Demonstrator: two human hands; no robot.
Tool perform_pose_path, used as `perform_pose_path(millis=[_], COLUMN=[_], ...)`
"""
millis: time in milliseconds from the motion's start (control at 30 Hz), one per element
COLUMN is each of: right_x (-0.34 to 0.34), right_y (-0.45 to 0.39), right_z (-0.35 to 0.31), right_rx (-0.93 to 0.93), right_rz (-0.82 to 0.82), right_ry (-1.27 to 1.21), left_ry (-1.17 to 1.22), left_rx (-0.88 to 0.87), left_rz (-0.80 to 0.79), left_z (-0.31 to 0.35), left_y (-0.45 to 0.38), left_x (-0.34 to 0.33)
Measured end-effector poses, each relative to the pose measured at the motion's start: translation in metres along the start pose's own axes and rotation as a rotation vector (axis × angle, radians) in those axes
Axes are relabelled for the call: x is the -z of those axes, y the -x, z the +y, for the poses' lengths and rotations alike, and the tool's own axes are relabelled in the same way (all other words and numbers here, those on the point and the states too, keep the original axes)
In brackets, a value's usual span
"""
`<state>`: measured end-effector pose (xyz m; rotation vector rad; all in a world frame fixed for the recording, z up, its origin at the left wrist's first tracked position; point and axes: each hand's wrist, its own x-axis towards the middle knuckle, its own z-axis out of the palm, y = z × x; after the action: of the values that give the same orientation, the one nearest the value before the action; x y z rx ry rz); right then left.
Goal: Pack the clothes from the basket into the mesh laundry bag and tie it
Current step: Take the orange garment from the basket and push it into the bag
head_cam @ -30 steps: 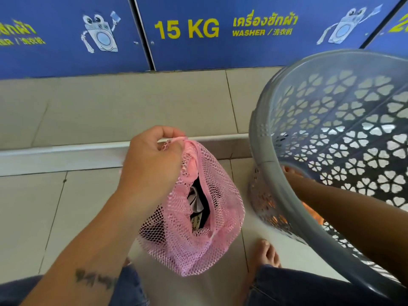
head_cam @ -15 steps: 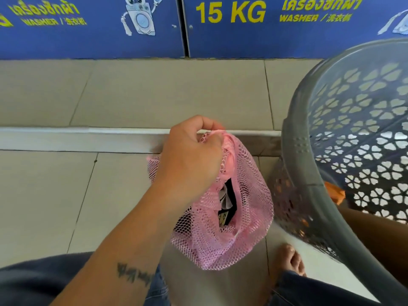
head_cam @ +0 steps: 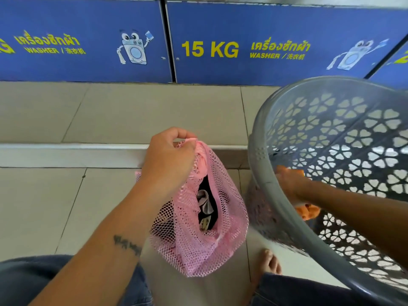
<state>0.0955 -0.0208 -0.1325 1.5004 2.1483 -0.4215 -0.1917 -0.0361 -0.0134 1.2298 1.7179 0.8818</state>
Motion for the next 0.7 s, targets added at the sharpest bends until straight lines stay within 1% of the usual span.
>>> perform_pose_path(millis=[67,200,300,433,500,567,700], right_x=[0.022,0.079,0.11,0.153,0.172,0.186,0.193], right_y=[0.021,0.086,0.129,0.167,0.181,0.191,0.201], right_z=[0.002,0.004,-0.006,-0.035,-0.058,-0.084,-0.147], right_rx=[-0.009,-0.136,-0.147,-0.126,-0.093,-0.06,0.012], right_rz=[0.098,0.322,0.541,0.738,0.819,0.861,0.927], right_ry=[-0.055,-0.113,-0.075,0.026,0.061,0.08,0.093], left_ry=[0.059,0.217,0.254,0.258,0.25,0.233,0.313], left_rx=[0.061,0.104,0.122,0.125,0.113,0.1,0.146], left_rz=[0.028,0.063,0.037,0.028,0.043,0.059,0.079], left_z=[0.003,0.009,0.005,-0.004,-0.005,-0.005,-0.009], left_y=[0.002,0.014,0.031,0.05,0.056,0.062,0.07], left_x=[0.003,0.012,0.022,0.042,0.054,0.067,0.086])
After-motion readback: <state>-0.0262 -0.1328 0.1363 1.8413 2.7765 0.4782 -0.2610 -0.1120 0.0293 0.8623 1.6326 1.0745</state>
